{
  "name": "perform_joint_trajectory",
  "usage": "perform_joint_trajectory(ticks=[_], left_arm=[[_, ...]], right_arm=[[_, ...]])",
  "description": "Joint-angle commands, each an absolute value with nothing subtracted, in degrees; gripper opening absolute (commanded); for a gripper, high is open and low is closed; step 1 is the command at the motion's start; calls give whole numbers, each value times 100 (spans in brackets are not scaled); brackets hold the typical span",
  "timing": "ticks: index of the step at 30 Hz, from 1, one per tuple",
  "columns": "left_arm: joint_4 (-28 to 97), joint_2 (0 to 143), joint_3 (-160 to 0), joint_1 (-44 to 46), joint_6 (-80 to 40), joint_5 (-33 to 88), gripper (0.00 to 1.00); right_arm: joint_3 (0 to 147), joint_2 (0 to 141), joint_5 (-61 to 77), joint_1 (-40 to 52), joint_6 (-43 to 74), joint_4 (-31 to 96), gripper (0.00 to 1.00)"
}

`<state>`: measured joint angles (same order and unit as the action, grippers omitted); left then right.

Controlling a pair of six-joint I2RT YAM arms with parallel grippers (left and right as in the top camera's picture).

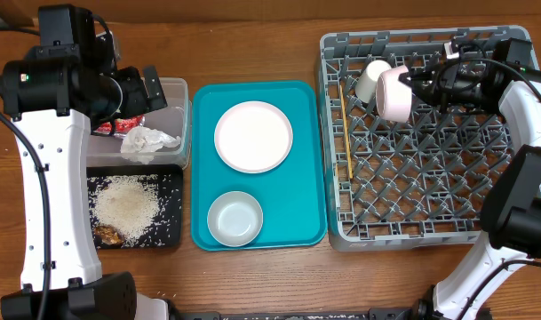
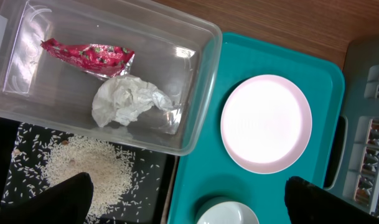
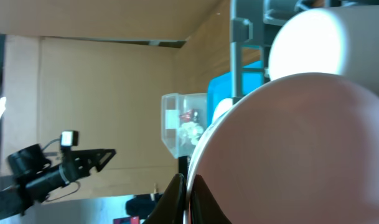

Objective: Sort waste into correct bins and load items into the dishwasher
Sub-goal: 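Lower pink bowl upside down into rack beside white cup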

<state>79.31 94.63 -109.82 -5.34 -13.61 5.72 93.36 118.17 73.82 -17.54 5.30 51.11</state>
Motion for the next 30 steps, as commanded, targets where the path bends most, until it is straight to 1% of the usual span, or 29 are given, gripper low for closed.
perform_joint_trajectory(ticks=[1,8,19,25,30], left_arm=[[7929,9504,-10986,-523,-1437,534,100],[7929,9504,-10986,-523,-1437,534,100],[7929,9504,-10986,-523,-1437,534,100],[7929,9504,-10986,-523,-1437,534,100],[7929,9504,-10986,-523,-1437,534,100]], right_arm=[[9330,11876,6989,-1831,447,5137,4],[9332,11876,6549,-1957,445,5153,5],[9334,11876,5830,-2134,443,5109,29],[9413,11874,5078,-2314,473,4917,31],[9867,11863,4587,-2554,923,5000,31]])
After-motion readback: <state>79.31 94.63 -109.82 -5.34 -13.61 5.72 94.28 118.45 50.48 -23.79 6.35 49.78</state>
